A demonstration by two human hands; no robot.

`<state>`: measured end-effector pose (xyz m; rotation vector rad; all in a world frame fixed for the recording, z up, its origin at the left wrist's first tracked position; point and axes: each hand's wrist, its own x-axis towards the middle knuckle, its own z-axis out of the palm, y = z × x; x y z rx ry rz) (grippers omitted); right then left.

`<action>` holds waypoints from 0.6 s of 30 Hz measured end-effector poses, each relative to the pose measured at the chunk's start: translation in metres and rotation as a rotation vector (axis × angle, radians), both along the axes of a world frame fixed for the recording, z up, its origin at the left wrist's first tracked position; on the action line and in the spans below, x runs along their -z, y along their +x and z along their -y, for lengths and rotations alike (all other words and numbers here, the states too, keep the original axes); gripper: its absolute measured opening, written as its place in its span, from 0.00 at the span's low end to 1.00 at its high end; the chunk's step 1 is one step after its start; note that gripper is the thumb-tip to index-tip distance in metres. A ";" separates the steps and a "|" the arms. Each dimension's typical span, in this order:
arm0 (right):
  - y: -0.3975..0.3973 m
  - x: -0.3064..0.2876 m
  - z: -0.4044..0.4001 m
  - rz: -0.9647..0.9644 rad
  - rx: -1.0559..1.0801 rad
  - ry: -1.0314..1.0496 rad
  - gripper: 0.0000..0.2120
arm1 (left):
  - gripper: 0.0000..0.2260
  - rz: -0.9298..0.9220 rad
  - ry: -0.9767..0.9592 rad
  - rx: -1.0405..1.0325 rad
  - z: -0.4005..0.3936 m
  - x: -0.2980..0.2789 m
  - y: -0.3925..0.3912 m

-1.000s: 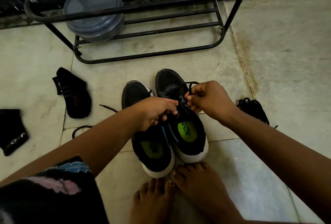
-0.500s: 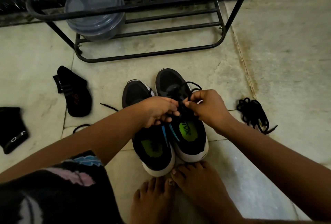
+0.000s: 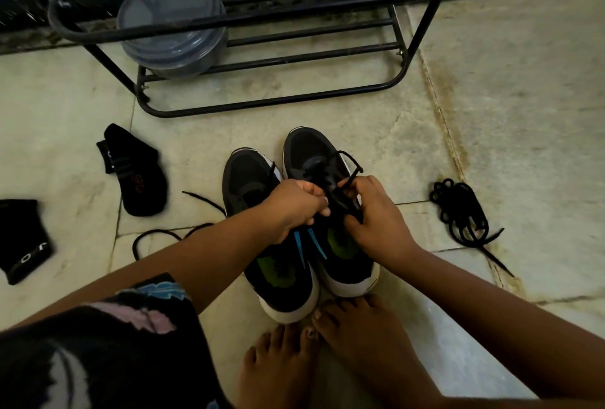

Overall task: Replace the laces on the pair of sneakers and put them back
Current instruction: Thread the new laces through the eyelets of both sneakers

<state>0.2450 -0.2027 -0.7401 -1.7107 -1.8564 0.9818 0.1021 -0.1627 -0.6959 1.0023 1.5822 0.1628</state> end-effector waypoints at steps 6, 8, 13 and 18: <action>0.000 0.005 0.001 0.004 -0.015 0.031 0.20 | 0.05 0.027 0.171 -0.002 0.013 0.007 -0.007; 0.001 0.006 0.001 0.003 -0.011 0.028 0.21 | 0.04 0.018 0.203 0.013 0.016 0.006 -0.011; 0.003 0.007 0.002 -0.050 0.009 0.016 0.22 | 0.05 0.062 0.263 -0.108 0.020 -0.002 -0.021; 0.002 0.008 0.003 -0.085 0.033 0.011 0.22 | 0.07 0.189 0.243 -0.427 0.019 -0.014 -0.021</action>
